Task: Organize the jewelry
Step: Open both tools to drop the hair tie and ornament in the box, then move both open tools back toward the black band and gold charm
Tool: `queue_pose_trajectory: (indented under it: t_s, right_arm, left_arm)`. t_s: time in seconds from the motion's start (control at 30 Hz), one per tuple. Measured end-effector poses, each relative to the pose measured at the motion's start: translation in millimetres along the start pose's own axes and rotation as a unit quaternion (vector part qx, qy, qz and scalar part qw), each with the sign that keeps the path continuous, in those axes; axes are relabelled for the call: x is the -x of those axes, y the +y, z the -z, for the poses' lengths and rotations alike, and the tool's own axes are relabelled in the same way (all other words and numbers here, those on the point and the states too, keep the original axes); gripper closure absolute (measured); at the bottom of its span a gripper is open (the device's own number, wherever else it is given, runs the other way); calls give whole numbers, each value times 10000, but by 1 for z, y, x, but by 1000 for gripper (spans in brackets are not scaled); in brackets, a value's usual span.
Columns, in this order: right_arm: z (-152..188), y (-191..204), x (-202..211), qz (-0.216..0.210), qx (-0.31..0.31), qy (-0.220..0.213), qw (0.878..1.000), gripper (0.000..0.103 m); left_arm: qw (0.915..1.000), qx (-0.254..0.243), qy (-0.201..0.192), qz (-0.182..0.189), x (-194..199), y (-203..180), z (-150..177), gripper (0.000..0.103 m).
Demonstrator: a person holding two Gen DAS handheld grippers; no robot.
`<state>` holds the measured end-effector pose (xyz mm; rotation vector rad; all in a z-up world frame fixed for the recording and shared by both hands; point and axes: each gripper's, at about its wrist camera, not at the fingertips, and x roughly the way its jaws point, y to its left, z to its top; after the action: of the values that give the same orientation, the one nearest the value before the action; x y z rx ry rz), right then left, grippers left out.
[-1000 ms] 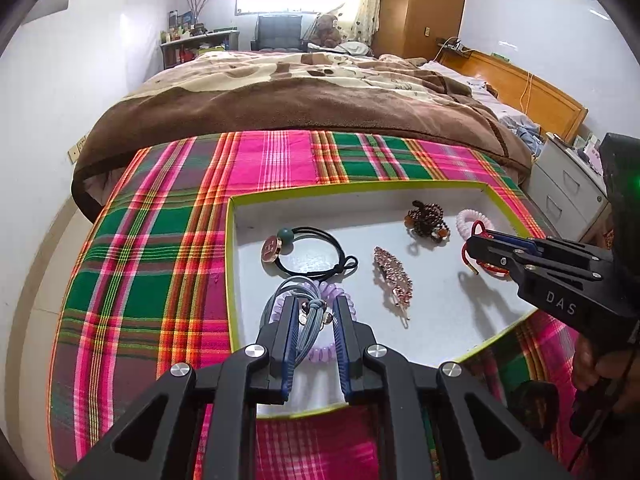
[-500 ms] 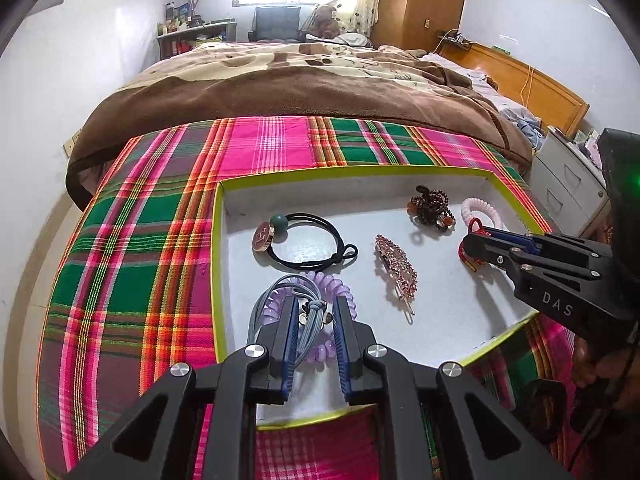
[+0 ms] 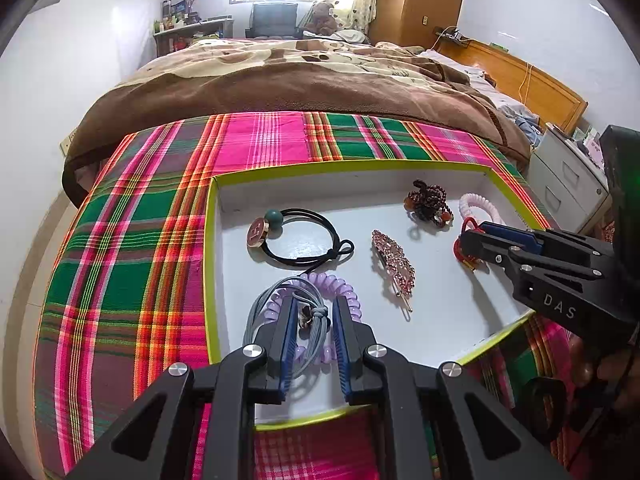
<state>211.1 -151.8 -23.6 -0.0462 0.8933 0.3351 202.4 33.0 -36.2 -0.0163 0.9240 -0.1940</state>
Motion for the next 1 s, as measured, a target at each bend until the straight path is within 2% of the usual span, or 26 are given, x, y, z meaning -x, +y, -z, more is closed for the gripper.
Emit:
queue_pose_trajectory:
  t_s: [0.07,0.13,0.33,0.47,1.0]
  right_arm:
    - [1,-1,1,-16,-13,-8,10000,66]
    - [0,0,1,-30,-14,-19,10000,66]
    - [1,0,7,-42,-37,-94,9999,65]
    - [2,2,16,-56,-46,-177,9998,58]
    - [23,7,67,-59,-87,-508,9987,57]
  left_arm:
    - [10000,-14,-1,1,0,0,0,86]
    - [10000,-25,-19,-1,0,-1,0,83]
    - [9998,-83,-167,61,10,-6,1,67]
    - [9998,-49,-200,51,17,-11,3,67]
    - [9988,-55,-488,-56,74,-30,29,66]
